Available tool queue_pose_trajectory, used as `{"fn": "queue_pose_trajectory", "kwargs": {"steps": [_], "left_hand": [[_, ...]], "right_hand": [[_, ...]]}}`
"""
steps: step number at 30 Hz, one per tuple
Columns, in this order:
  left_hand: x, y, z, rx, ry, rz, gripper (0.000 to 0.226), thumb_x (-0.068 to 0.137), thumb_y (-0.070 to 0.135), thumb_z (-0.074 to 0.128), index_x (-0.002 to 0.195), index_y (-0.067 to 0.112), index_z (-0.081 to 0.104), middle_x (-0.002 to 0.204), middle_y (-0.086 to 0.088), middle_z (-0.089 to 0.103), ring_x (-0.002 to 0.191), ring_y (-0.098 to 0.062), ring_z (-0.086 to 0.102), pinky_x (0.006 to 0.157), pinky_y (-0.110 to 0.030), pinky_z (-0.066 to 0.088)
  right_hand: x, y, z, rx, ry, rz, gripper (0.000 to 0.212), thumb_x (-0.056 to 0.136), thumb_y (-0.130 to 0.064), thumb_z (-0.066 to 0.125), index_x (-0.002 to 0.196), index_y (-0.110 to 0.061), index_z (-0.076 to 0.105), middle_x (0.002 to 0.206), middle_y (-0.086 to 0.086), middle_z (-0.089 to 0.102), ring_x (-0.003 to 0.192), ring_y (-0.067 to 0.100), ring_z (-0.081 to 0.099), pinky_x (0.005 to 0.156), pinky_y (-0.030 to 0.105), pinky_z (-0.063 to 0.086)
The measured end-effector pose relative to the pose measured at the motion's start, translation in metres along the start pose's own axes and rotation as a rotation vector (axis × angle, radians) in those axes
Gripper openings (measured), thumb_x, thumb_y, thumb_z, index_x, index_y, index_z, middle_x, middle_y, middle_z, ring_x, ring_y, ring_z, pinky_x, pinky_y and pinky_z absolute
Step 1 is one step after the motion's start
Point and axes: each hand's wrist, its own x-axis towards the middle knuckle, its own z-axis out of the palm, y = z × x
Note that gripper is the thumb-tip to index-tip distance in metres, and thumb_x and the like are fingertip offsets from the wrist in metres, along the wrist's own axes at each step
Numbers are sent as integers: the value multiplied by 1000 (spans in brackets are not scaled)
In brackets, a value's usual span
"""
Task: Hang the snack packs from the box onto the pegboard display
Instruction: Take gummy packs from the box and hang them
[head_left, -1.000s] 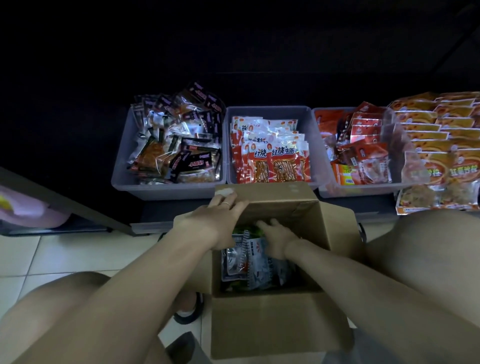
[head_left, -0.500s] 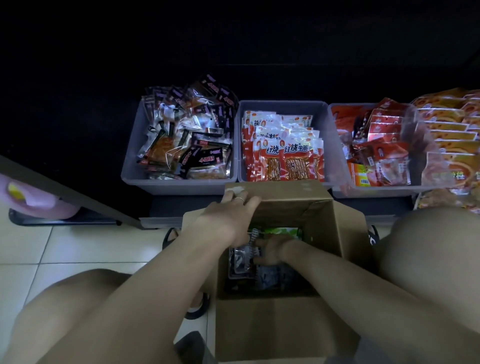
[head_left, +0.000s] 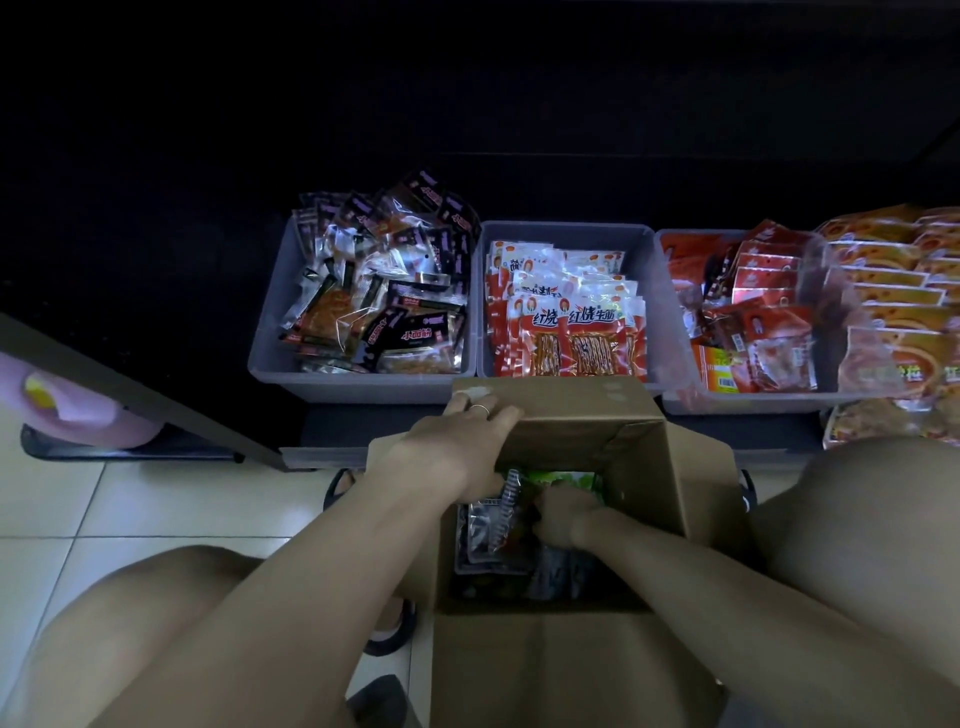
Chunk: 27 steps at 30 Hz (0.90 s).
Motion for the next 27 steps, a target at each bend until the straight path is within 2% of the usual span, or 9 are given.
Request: {"fn": "queue_pose_trajectory", "kwargs": {"steps": [4,9,11,13,15,17,20,24,27], "left_hand": [[-4,-5,-4,-50,39,43,71,99,28,61,160,34,24,168,2,22,152,-24,20,111,-50,43],[-10,-1,-2,-47,120,70,57,100,33,61,153,27,39,158,-3,38,143,-24,33,110,-46,44],[-16,2,-1,-69,158,102,67,97,34,67,155,28,36,160,-1,36,143,-23,34,112,-44,42],[-26,6,2,-97,193,157,83,88,34,77,158,30,32,160,3,34,143,-21,33,115,-39,38],[-36,11,6,-151,189,211,100,77,35,85,159,33,28,160,6,33,143,-19,30,117,-37,34],[-44,14,14,-209,149,236,115,68,37,90,160,37,23,159,6,34,144,-18,31,119,-37,32],[-59,20,27,-364,137,245,126,60,45,95,157,49,14,155,9,39,140,-14,40,118,-37,39],[-80,45,35,-577,299,238,114,65,47,96,149,53,18,149,21,43,131,-3,52,103,-17,44],[-82,59,39,-724,402,223,85,72,45,92,135,46,36,135,16,65,111,-7,70,93,-31,59]], "right_hand": [[-19,12,-3,40,101,33,29,97,-20,61,123,-7,67,129,14,66,119,32,64,96,34,53],[-47,29,-31,273,228,13,14,94,-12,58,104,-12,67,114,14,69,106,33,67,86,38,56],[-63,33,-48,396,301,-9,13,91,-12,55,89,-16,68,103,13,72,98,31,69,83,38,56],[-82,35,-66,526,385,-16,21,90,-17,53,86,-12,74,92,12,75,83,28,70,77,35,57],[-105,37,-83,727,455,-51,28,86,-17,51,85,-3,76,82,17,74,60,25,66,56,29,54],[-131,40,-96,1040,464,-97,19,86,-2,53,83,4,72,74,22,64,43,21,51,40,23,41],[-167,41,-110,1434,434,-184,22,85,16,48,80,5,65,74,18,58,43,18,41,36,20,34],[-189,37,-111,1669,354,-212,22,88,18,46,89,5,64,85,14,56,55,14,47,38,17,40],[-196,31,-108,1801,310,-217,21,90,20,44,93,7,60,86,15,54,58,13,50,40,15,43]]}}
